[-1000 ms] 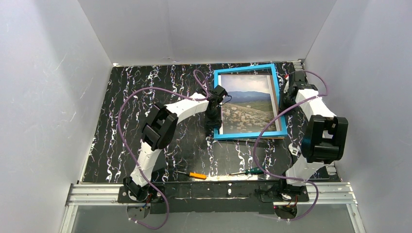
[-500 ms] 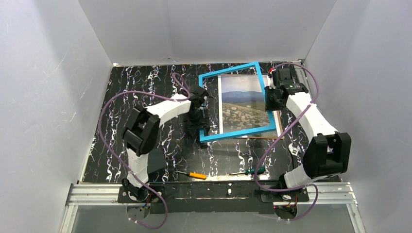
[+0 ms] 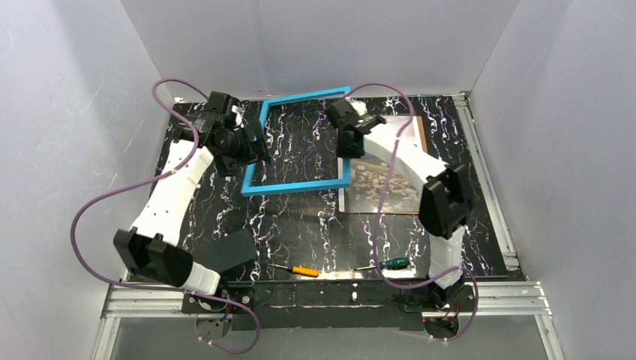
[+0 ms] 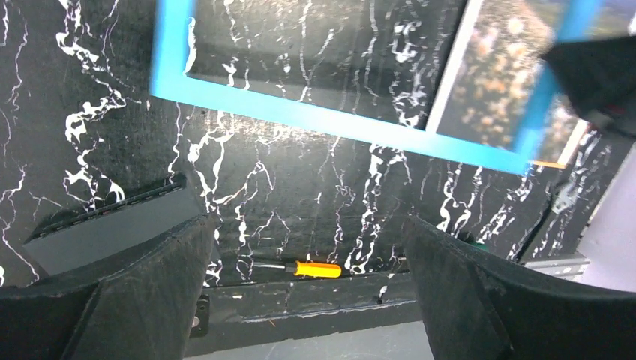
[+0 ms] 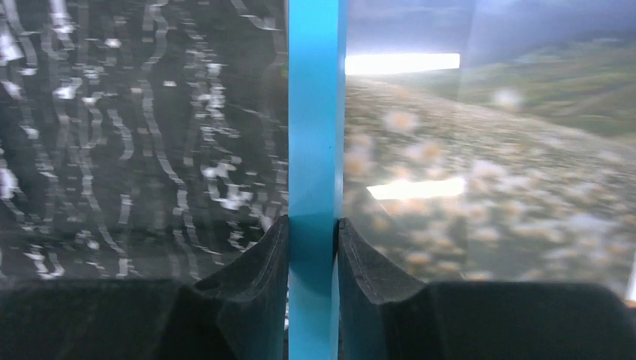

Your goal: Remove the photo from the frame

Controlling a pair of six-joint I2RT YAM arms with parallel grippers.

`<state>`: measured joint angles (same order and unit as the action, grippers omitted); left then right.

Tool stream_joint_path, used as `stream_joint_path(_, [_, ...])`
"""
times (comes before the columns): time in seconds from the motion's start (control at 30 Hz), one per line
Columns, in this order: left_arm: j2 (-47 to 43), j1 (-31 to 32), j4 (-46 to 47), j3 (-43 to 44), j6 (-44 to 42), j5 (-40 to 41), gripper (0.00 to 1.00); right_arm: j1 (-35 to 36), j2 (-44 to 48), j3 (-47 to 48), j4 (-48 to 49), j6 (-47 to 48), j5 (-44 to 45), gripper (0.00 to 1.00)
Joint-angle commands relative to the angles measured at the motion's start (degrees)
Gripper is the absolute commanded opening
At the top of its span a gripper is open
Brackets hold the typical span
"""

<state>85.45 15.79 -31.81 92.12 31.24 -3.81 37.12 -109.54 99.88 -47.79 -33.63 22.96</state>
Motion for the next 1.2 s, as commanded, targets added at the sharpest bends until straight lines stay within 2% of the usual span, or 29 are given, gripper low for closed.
stream_joint_path(0.0, [-7.7,0.2,-2.8,-2.3,-2.8,-3.0,0.96,6.6,-6.6,9.1,2.2,-10.4,2.6,0.01])
stream_joint_path(0.17, [-9.8,0.3,-1.5,-7.4,-5.9,0.7,0.95,9.9,-13.0,13.4,2.4,-17.1,2.1,0.01])
stream_joint_path(0.3, [-10.3,0.3,0.1,-10.0,-4.9,-3.0,0.95,10.2,-14.7,11.1,6.2,-18.0,0.4,0.01])
stream_joint_path(0.6, [-10.0,-0.1,1.6,-11.4,-3.4,-6.6,0.94,10.2,-15.8,8.7,7.2,-20.5,-0.2,0.01])
stream_joint_path(0.73, [-10.3,-0.3,2.5,-12.2,-3.9,-6.4,0.94,10.1,-14.5,7.4,8.4,-18.6,-0.9,0.39])
stream_joint_path(0.8, [-10.1,-0.3,3.1,-12.8,-4.1,-6.7,0.94,10.2,-13.4,6.9,9.7,-16.6,-3.0,0.53])
stream_joint_path(0.87, [-9.8,-0.4,3.7,-13.2,-4.3,-7.3,0.94,10.2,-11.6,6.2,9.7,-14.5,-3.8,0.62])
stream_joint_path(0.93, [-9.6,-0.4,4.4,-13.7,-4.6,-8.5,0.94,10.1,-8.3,3.9,10.1,-12.6,-3.7,0.68])
stream_joint_path(1.0, [-9.4,-0.3,5.2,-14.2,-4.9,-10.1,0.94,9.7,-3.1,-1.0,11.6,-10.5,-3.1,0.70])
stream_joint_path(1.17, [-7.9,-0.3,9.0,-16.3,-4.3,-17.1,0.94,3.6,16.8,-21.4,19.6,-5.3,-7.1,0.71])
